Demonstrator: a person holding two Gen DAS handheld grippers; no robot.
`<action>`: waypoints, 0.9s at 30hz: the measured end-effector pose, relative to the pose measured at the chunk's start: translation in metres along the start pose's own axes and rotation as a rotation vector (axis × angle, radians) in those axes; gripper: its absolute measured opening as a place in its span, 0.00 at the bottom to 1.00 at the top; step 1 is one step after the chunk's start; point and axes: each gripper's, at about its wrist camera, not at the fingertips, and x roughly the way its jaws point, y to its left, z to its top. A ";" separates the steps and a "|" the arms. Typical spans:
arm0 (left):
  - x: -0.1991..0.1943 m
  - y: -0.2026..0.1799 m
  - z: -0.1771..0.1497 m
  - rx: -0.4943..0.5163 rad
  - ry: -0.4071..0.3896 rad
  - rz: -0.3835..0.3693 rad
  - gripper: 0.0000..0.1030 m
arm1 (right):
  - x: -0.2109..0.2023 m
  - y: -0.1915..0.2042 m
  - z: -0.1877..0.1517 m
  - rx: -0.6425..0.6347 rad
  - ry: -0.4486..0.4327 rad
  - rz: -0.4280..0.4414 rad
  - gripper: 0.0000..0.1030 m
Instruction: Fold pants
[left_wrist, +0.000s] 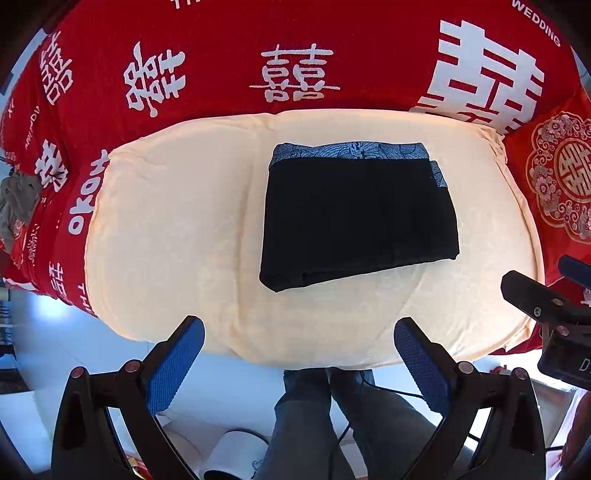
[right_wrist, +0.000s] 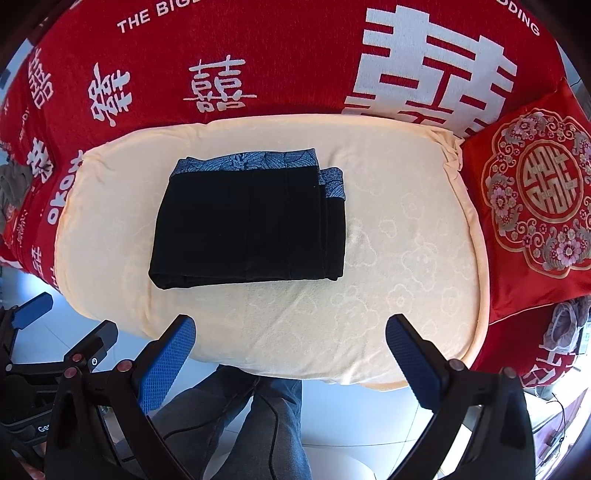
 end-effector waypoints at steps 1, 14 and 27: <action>0.000 0.000 0.000 -0.001 0.001 0.001 1.00 | 0.000 0.000 0.000 0.000 -0.002 0.000 1.00; -0.002 0.001 -0.001 -0.007 -0.002 -0.001 1.00 | -0.002 0.002 -0.001 -0.001 -0.006 0.000 1.00; -0.002 -0.001 0.000 -0.012 -0.002 -0.004 1.00 | -0.002 0.002 0.000 -0.003 -0.006 -0.002 1.00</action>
